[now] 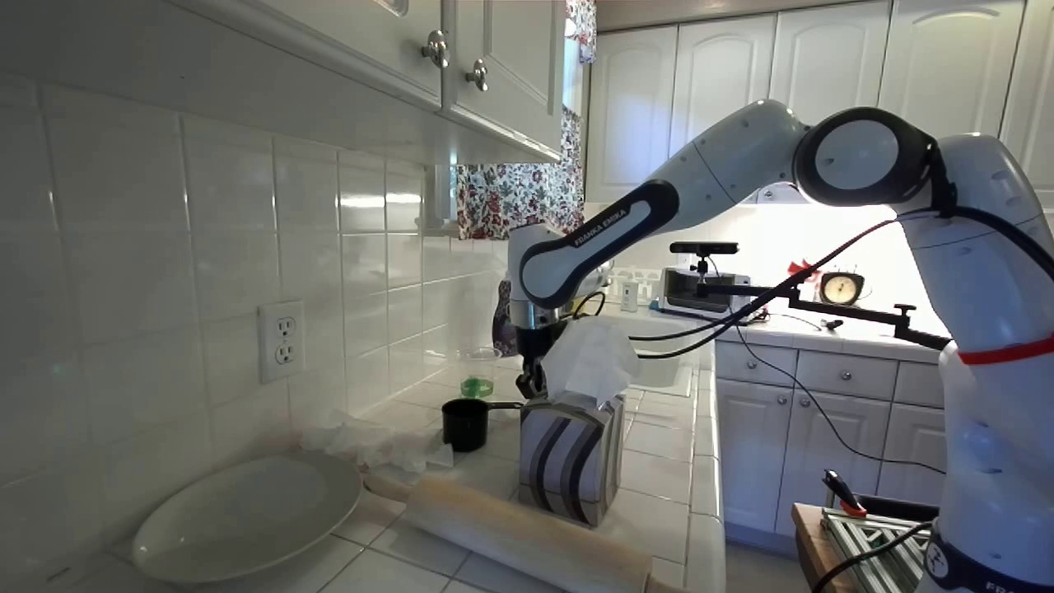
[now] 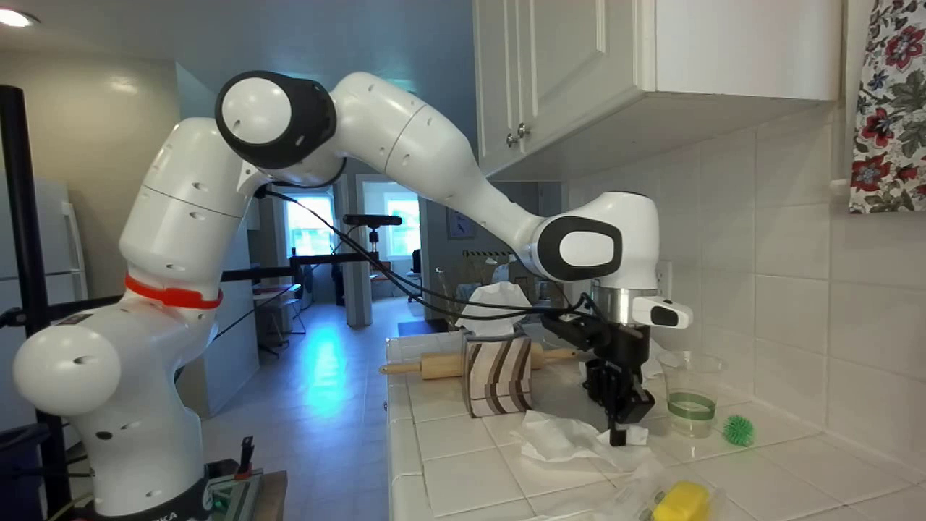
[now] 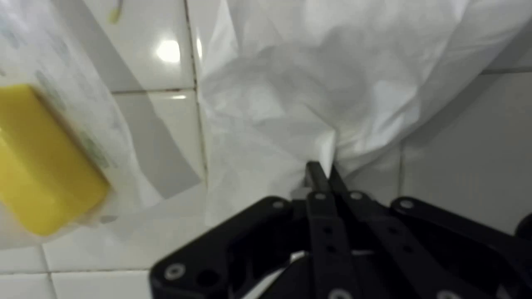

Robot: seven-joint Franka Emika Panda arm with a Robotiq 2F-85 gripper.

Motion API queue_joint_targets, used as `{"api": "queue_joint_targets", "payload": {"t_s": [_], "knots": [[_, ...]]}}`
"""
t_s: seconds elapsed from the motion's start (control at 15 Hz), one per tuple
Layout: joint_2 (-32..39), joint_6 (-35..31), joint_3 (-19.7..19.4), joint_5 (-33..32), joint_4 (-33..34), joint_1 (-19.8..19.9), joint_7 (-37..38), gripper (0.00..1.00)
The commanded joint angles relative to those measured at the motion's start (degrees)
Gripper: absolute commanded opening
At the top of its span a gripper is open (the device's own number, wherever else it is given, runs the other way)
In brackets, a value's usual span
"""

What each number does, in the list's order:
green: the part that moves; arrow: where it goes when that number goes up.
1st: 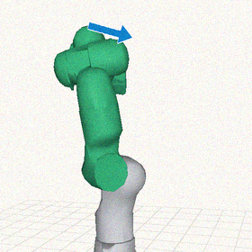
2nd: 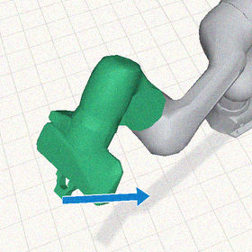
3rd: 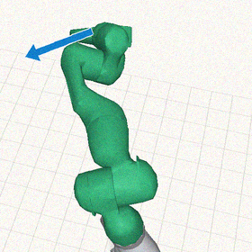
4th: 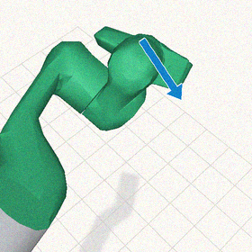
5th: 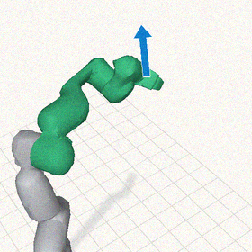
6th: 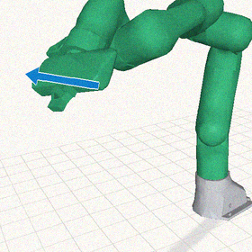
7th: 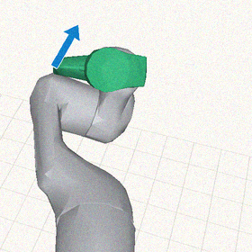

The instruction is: Use the napkin to wipe the surface

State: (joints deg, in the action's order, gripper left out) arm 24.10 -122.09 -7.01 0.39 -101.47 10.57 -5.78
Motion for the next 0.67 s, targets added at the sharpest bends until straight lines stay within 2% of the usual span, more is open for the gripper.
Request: {"api": "queue_joint_targets", "payload": {"t_s": [0.0,0.27,0.6], "knots": [[-0.88,-2.24,-1.14,-0.91,-1.35,0.25,1.56,0.0],[0.82,-4.83,-1.32,-0.84,0.4,0.33,0.82,0.0],[2.33,-3.82,-0.54,-0.7,2.3,-0.19,0.44,0.0]]}}
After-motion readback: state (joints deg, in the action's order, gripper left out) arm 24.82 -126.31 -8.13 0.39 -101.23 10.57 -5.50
